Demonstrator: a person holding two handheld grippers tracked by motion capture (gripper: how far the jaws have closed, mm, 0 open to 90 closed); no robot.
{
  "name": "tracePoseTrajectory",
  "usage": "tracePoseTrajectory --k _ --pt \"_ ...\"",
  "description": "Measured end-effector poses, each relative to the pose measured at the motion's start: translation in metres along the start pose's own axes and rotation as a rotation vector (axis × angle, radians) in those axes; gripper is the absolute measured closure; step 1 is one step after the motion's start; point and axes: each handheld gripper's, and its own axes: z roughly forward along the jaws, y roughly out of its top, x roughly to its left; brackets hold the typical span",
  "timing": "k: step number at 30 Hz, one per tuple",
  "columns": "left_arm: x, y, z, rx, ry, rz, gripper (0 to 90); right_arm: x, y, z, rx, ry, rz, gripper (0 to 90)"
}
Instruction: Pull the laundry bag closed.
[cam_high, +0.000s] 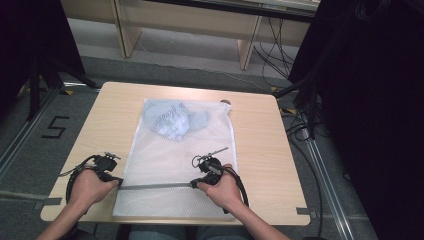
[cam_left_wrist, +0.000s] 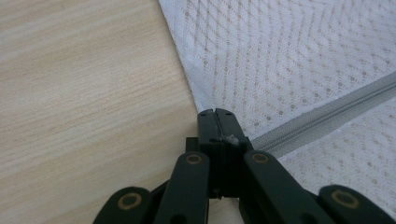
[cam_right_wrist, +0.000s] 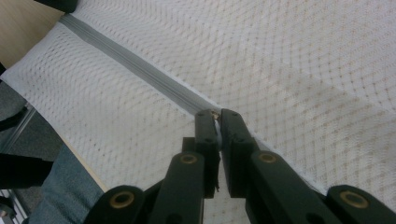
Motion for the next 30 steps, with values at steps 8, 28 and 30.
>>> tracePoseTrajectory --k 8,28,30 --pt "0.0034 0.0017 -0.0009 0.009 0.009 0.055 90.0 -0.0026 -0.001 -0.001 -0.004 0.004 0.005 87.0" --pt "0.0012 -0.0003 -0.0005 0.002 -0.006 -0.003 90.0 -0.0054 -0.0051 -0.0038 -0.002 -0.004 0.033 87.0" --pt "0.0011 0.0001 -0.0004 0.004 -0.005 0.0 90.0 -0.0056 -0.0051 -0.0039 -0.002 -0.005 0.032 87.0"
